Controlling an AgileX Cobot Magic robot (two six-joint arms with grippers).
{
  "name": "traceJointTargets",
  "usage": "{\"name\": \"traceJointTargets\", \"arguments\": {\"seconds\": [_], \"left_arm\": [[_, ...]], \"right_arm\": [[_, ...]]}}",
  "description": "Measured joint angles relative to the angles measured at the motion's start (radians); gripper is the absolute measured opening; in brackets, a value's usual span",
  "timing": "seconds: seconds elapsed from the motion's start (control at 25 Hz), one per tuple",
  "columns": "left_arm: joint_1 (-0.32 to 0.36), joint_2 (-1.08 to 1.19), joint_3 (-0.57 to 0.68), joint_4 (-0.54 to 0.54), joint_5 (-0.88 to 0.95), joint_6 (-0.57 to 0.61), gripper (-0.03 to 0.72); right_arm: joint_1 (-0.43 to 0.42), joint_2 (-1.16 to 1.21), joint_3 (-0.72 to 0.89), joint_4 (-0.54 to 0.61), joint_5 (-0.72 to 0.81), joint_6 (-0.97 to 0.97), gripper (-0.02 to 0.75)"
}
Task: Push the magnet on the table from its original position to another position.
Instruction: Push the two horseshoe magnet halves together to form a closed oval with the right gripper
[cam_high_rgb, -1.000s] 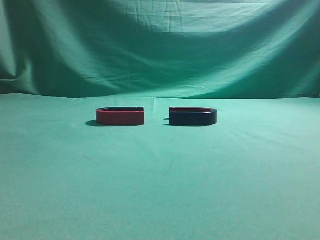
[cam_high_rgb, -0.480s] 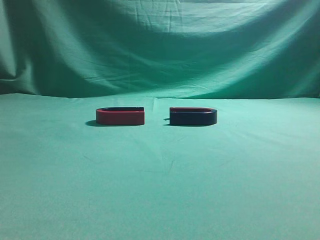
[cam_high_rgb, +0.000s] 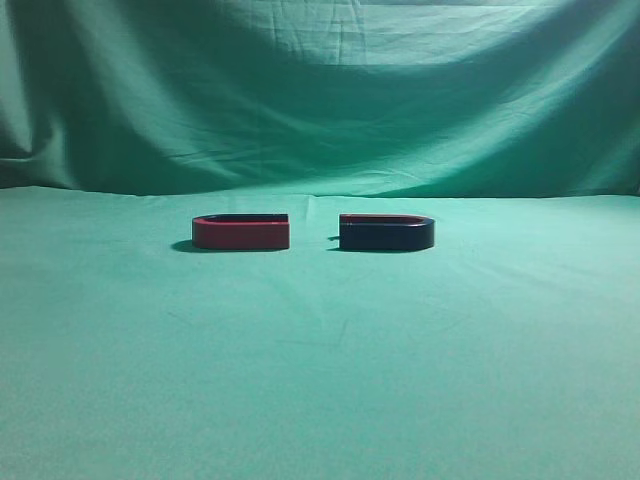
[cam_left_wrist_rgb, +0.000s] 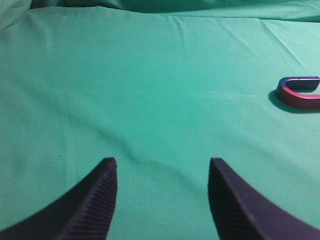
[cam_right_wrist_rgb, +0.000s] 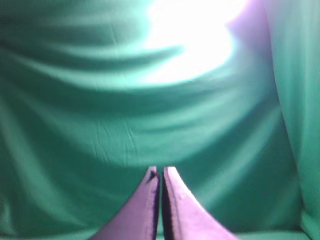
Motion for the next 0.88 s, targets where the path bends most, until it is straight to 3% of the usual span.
{"name": "traceJointTargets", "arguments": {"seconds": [0.12, 0.32, 0.68, 0.88], "left_arm": [[0.0, 0.0, 0.0, 0.0, 0.0, 0.0, 0.372], [0.0, 0.0, 0.0, 0.0, 0.0, 0.0, 0.372], [0.0, 0.0, 0.0, 0.0, 0.0, 0.0, 0.372], [0.0, 0.0, 0.0, 0.0, 0.0, 0.0, 0.372]], "right_arm": [[0.0, 0.0, -0.048, 0.0, 0.055, 0.057, 0.0], [0.0, 0.125, -0.283, 0.002, 0.382, 0.086, 0.0], [0.0, 0.665, -0.648, 0.006, 0.924, 0.022, 0.0], [0.072, 0.9, -0.804, 0.007, 1.139, -0.057, 0.0]]}}
